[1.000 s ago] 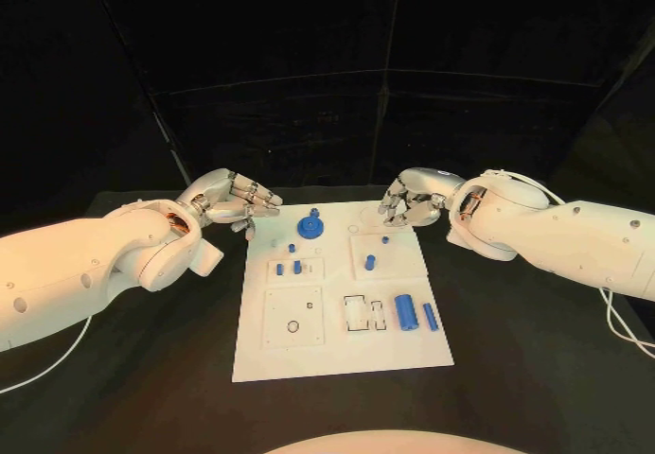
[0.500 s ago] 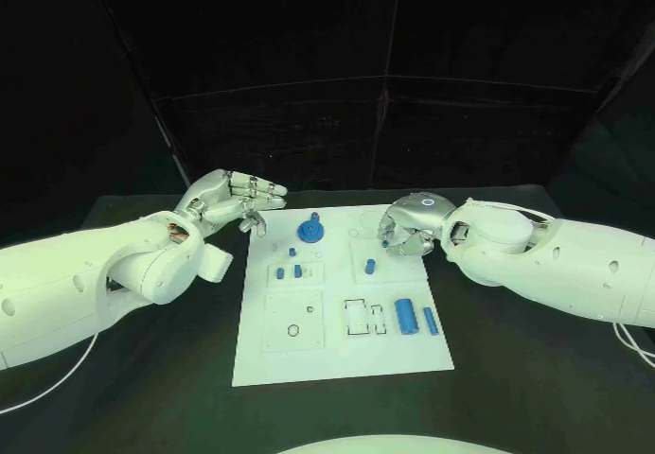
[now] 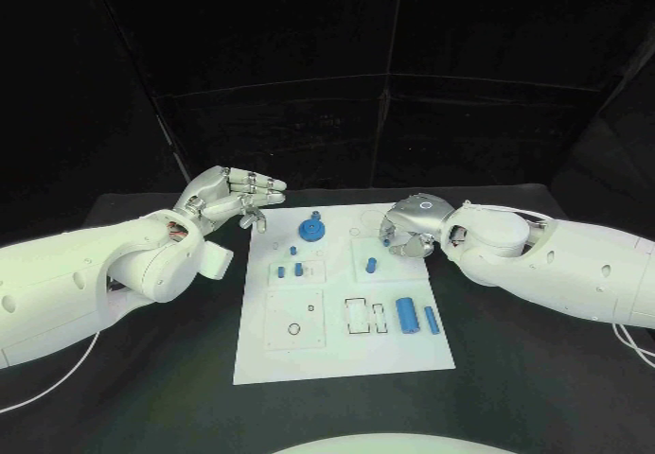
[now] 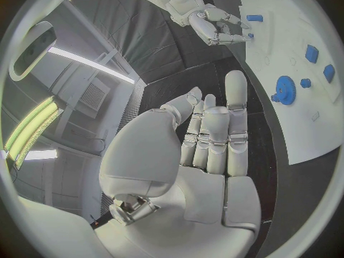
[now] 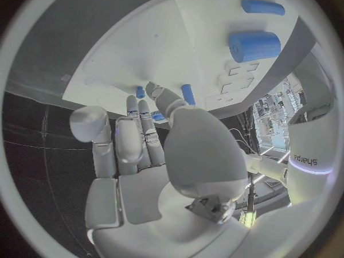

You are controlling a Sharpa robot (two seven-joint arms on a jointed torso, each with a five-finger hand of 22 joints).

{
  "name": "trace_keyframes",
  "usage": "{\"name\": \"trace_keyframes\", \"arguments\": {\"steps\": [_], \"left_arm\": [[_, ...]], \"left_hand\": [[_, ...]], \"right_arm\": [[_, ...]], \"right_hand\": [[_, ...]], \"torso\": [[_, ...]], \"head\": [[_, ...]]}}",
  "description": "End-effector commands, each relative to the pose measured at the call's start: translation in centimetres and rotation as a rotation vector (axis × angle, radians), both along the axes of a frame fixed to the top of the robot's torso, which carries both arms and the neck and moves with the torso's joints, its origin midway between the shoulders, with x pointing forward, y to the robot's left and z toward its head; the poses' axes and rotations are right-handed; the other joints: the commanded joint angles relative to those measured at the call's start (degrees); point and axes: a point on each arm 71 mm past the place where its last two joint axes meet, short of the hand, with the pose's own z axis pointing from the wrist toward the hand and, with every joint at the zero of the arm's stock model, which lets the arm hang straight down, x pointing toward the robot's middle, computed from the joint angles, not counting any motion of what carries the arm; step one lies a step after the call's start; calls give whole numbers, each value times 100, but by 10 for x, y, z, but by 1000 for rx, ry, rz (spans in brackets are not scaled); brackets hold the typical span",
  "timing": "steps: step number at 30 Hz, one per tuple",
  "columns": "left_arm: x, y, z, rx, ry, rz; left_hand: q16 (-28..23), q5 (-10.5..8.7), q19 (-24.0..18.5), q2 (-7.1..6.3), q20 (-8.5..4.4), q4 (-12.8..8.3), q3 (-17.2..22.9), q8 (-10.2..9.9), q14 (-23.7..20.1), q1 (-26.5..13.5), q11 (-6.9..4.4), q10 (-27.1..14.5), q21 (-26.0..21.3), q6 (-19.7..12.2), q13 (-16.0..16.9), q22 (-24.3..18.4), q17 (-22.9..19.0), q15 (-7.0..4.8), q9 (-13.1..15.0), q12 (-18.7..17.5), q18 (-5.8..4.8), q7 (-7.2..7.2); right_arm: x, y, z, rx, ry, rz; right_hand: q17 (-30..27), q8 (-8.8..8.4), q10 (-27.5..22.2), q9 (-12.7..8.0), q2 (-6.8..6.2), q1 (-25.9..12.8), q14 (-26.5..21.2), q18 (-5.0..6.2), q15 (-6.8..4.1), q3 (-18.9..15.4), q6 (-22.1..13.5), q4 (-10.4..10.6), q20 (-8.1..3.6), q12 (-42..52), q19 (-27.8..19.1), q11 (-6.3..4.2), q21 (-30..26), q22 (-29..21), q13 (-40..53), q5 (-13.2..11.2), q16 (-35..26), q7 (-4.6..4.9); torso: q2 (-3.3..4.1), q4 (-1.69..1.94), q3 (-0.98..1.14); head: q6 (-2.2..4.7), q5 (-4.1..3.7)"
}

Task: Assemble the parts on the task board

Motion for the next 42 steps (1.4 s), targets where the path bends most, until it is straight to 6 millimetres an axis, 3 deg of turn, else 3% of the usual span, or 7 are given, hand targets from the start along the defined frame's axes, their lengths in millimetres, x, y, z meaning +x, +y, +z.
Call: {"name": "trace_keyframes", "arguments": {"steps": [1, 18, 42], "left_arm": [[0, 0, 1, -17, -12, -4], [0, 0, -1, -13, 2, -8], [0, 0, -3, -9, 17, -14]], "left_hand": [[-21, 30, -45, 47, 12, 27, 6, 16, -45, -13, 1, -35, -15, -1, 10, -4, -5, -14, -5, 20, 56, 16], [-31, 30, -60, 47, 20, 44, -8, 5, -69, -30, 13, -67, -35, -26, 9, -14, -31, -4, -17, 25, 54, 31], [-46, 30, -76, 46, 31, 53, -16, -11, -99, -33, 28, -107, -57, -62, 9, -25, -67, 9, -32, 31, 54, 51]], "right_arm": [[1, 0, 1, 11, -14, 8], [7, 4, -3, 41, 49, -8], [12, 3, -13, 9, 118, -38]], "right_hand": [[4, -45, 14, 7, 26, 52, 114, 113, 48, 82, 57, 0, 22, -44, 15, 47, -24, 11, -46, -47, 7, 16], [45, -113, 180, 17, 83, 36, 117, 109, 43, 609, 237, 53, 23, -92, 34, 44, 3, 52, -276, -237, 52, 30], [55, -115, 261, 23, 67, 39, 118, 106, 29, 755, 324, 54, 10, -95, 42, 25, 22, 82, -335, -273, 64, 13]], "torso": [[4, -11, 6], [-4, -3, 0], [-4, -7, -1]], "head": [[-10, 11], [-49, 3], [-102, 4]]}}
